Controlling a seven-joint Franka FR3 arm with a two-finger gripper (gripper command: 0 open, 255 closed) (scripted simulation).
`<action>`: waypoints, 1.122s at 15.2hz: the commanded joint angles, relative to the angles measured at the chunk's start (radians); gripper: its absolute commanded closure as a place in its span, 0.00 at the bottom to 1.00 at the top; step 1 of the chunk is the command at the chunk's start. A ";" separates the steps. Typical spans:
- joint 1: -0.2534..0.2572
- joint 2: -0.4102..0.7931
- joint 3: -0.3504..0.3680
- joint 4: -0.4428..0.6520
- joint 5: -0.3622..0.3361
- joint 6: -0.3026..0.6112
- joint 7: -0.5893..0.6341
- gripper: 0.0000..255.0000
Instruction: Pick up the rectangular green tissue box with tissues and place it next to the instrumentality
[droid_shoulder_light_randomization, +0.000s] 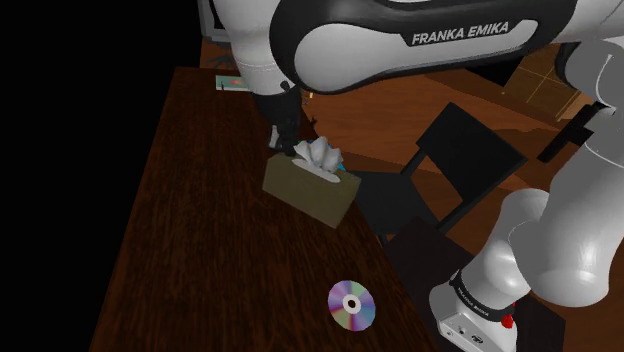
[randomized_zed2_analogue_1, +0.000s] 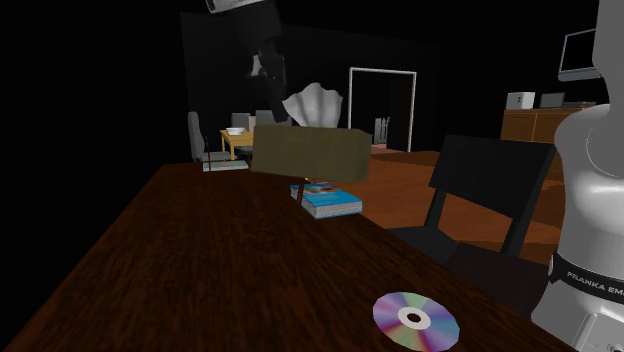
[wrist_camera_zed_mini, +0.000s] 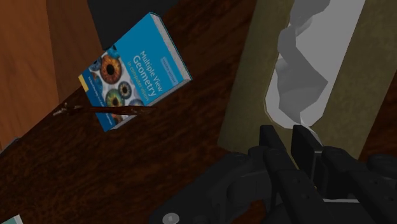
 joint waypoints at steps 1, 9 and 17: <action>0.023 -0.015 0.021 -0.002 0.014 -0.028 0.036 1.00; 0.111 -0.066 0.106 0.022 0.072 -0.146 0.177 1.00; 0.208 -0.044 0.201 0.129 0.118 -0.279 0.345 1.00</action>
